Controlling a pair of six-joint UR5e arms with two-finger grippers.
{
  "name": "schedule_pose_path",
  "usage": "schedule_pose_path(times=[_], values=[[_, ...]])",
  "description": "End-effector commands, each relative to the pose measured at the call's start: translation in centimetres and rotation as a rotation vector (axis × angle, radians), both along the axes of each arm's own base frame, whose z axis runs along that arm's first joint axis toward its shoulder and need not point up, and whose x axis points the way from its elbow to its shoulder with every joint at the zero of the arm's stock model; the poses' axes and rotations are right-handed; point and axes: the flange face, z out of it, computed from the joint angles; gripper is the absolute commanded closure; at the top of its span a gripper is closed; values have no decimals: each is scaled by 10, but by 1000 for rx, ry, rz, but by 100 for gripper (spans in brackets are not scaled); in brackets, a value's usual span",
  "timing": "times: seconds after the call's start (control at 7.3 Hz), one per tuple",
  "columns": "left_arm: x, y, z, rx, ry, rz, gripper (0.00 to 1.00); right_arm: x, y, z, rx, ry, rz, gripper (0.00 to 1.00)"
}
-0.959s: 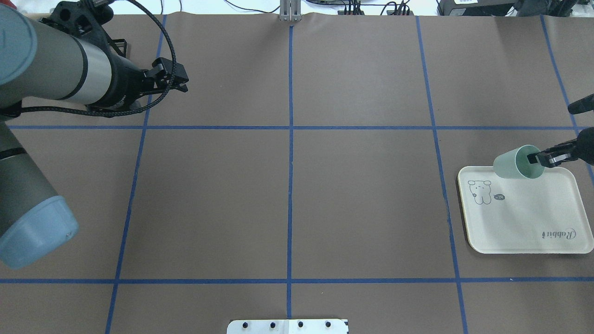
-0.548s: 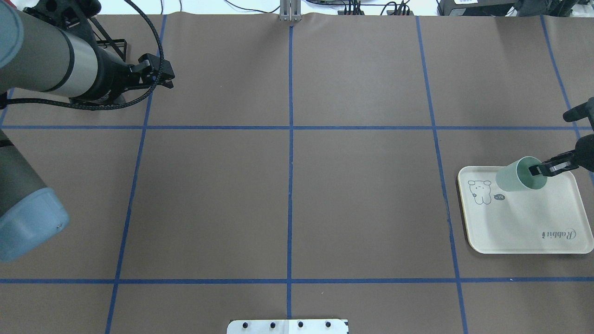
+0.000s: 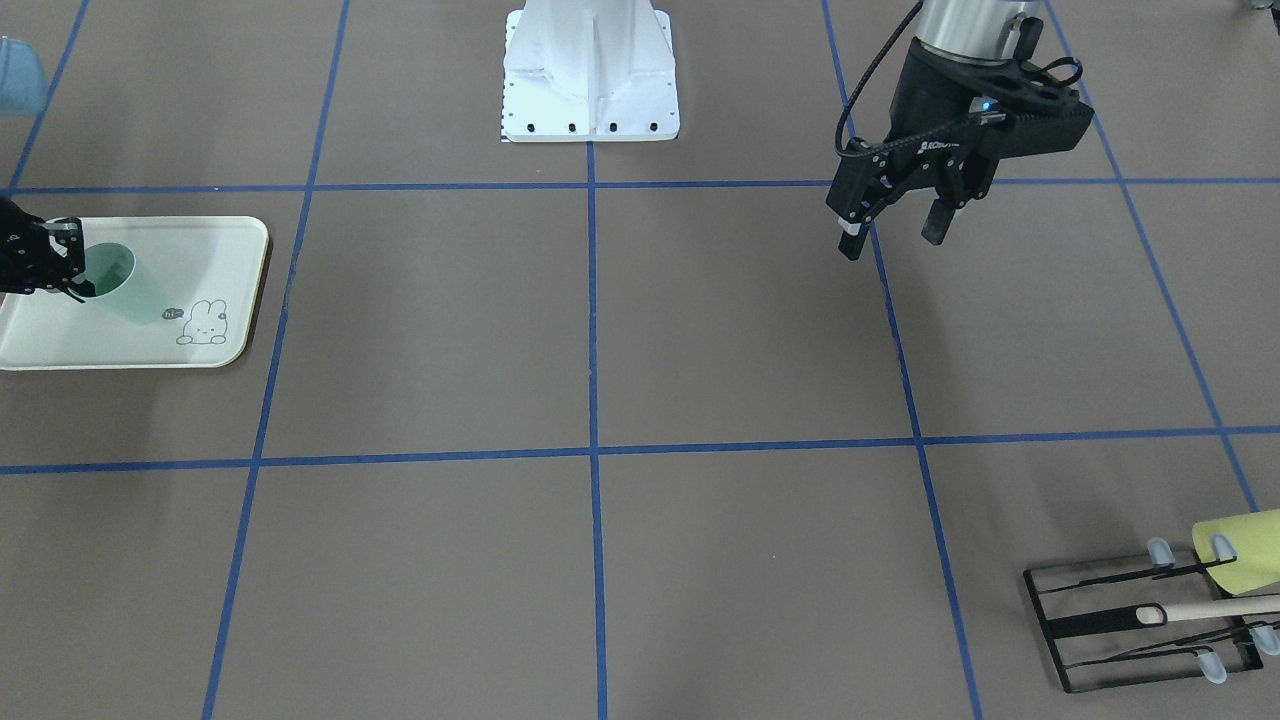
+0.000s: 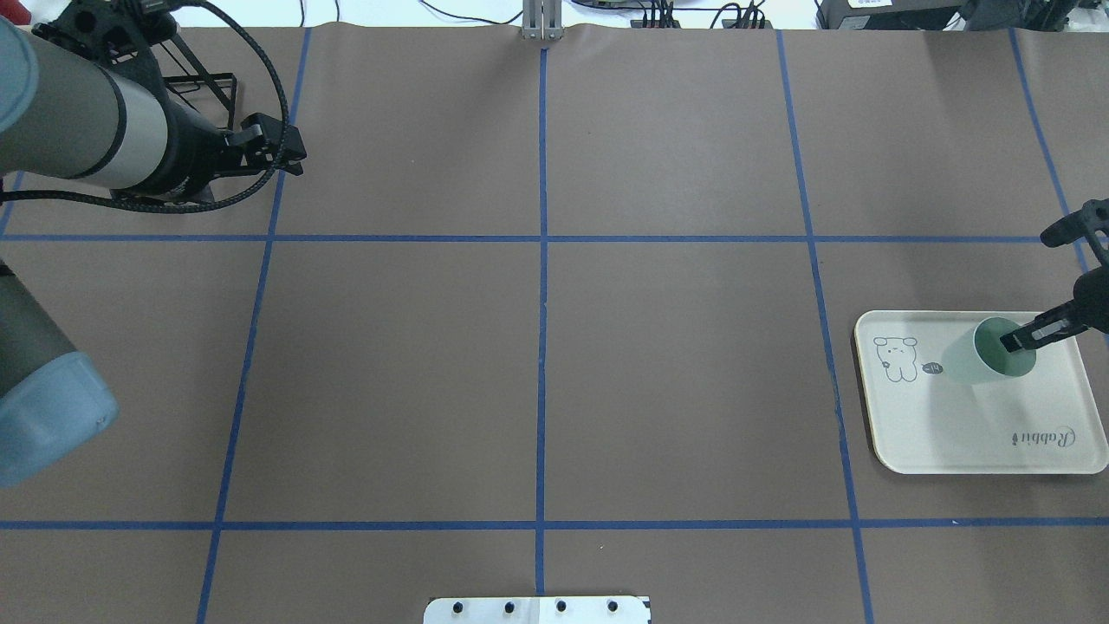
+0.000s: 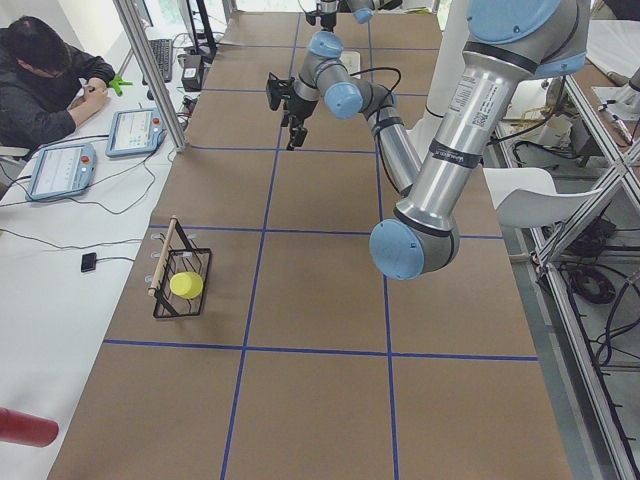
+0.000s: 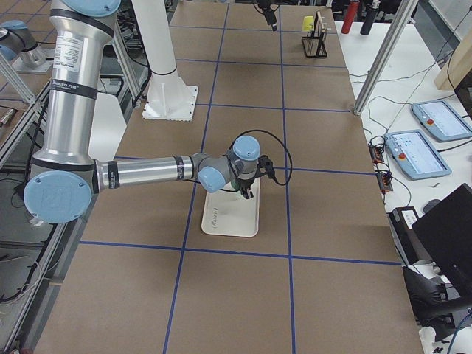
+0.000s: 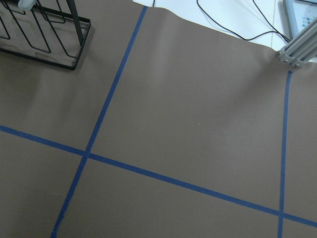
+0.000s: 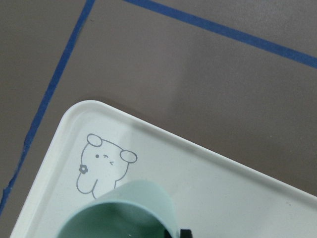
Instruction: Left arm grabs green cup and hands to right arm on tray
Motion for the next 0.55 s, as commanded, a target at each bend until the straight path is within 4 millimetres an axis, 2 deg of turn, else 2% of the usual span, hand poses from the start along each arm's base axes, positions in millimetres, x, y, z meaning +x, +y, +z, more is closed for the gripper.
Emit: schedule_pose_path(times=[0.0,0.14,0.27,0.41], values=[[0,0,2,-1,-5,1,0,-6,5,6,-25,19,-25,100],[-3,-2,2,0,-4,-5,0,-11,6,7,-32,25,-35,69],[-3,-2,2,0,-4,-7,0,-10,5,7,-27,28,-31,6],[-4,-3,3,-2,-6,-9,0,-8,5,6,-26,27,-28,1]])
